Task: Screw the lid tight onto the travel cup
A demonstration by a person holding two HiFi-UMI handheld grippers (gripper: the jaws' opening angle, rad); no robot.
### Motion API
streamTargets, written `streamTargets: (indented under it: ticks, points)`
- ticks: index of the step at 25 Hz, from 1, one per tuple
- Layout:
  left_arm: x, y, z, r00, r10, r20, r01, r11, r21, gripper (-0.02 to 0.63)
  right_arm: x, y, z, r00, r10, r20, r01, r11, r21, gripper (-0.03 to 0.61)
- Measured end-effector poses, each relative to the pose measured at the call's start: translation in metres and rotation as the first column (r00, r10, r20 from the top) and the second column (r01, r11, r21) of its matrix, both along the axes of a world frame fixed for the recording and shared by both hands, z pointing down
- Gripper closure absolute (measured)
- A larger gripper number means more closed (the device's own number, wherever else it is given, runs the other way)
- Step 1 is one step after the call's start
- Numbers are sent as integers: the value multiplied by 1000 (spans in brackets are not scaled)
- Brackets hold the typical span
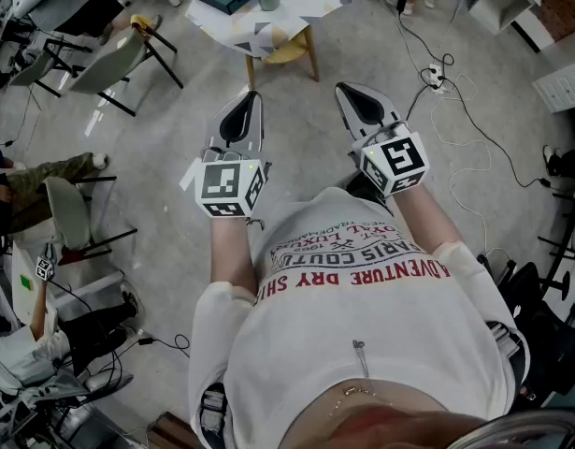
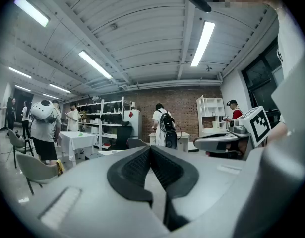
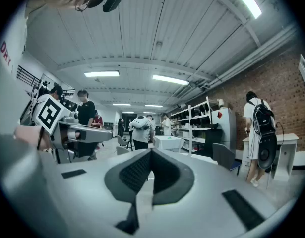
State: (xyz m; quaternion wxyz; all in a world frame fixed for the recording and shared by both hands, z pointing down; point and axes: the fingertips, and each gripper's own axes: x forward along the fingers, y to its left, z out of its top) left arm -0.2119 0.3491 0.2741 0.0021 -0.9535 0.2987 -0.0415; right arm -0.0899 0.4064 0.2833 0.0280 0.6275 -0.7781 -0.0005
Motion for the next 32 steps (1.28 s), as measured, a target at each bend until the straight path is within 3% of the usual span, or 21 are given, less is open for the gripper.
streamTargets:
  ticks: [19,20,22,23,32]
  points:
    - [-9,-4,11,1000,18,-13,-18,1000,1,594,-4,-14,11,997,-14,73,16,999,-32,568]
    - [-10,-6,13,999,23,-24,-23,1000,-6,581,-5,-17,13,997,-28,68,30,999,-38,563]
    - [-10,-11,21,999,30,-41,-32,999,-37,397,-4,-24,19,998,-50,44,53,996,-65,412]
    - [-10,-14,26,999,29,-42,-31,998,-53,356,-2,-27,23,998,-56,30,58,995,-83,359]
    - [5,-50,43,999,-39,-28,37,995,-89,356,32,-72,34,995,-95,-4,94,988,-125,356]
